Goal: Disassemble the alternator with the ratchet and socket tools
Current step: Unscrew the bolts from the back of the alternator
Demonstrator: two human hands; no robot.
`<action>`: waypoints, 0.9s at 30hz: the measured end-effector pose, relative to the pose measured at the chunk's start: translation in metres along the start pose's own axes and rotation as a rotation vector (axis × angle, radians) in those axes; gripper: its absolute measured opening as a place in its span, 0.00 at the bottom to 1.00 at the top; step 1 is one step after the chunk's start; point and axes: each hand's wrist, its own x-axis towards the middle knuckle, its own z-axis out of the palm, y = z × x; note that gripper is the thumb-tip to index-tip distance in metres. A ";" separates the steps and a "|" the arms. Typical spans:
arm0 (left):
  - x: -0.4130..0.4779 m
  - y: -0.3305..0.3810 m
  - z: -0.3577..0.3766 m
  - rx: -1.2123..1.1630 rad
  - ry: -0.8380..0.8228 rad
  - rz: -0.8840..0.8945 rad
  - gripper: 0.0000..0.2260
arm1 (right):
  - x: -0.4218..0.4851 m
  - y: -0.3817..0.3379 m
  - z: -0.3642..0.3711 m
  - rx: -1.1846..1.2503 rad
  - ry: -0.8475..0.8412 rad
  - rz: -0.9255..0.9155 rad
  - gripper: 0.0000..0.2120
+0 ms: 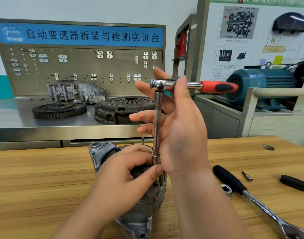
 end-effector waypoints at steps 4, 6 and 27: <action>0.002 -0.002 -0.001 -0.019 -0.020 -0.017 0.20 | -0.002 -0.001 0.002 -0.068 -0.012 -0.090 0.12; 0.001 -0.002 -0.001 -0.022 -0.014 -0.022 0.23 | -0.002 -0.003 0.003 -0.064 -0.033 -0.120 0.12; 0.001 -0.002 0.001 0.061 0.008 -0.035 0.16 | -0.001 0.000 0.003 -0.039 -0.023 -0.141 0.13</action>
